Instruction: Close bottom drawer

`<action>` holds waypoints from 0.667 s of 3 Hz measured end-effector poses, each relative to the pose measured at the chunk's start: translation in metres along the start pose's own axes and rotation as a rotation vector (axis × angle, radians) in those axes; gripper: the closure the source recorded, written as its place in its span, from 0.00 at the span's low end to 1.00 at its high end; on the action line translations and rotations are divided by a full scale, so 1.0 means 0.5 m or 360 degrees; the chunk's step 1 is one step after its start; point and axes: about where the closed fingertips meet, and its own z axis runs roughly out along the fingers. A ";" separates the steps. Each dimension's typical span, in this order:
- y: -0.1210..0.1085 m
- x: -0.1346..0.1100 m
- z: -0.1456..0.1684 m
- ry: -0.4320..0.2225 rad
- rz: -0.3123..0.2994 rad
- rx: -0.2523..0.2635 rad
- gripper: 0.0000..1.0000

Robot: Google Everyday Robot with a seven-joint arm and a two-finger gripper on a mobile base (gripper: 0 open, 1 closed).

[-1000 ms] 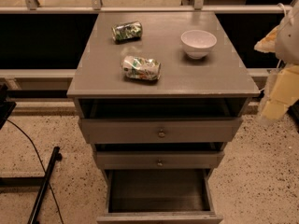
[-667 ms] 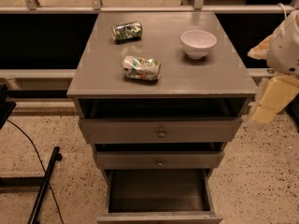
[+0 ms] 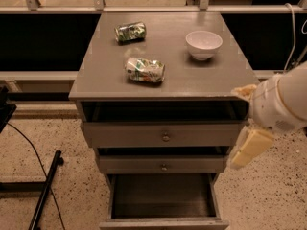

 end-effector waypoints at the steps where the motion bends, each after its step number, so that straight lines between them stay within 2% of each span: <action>1: 0.047 0.029 0.092 -0.0156 -0.0027 0.0039 0.00; 2: 0.026 0.027 0.092 -0.0184 -0.0101 0.0138 0.00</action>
Offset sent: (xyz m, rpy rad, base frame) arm -0.0086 0.0074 -0.0471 0.0718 -0.0403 0.0261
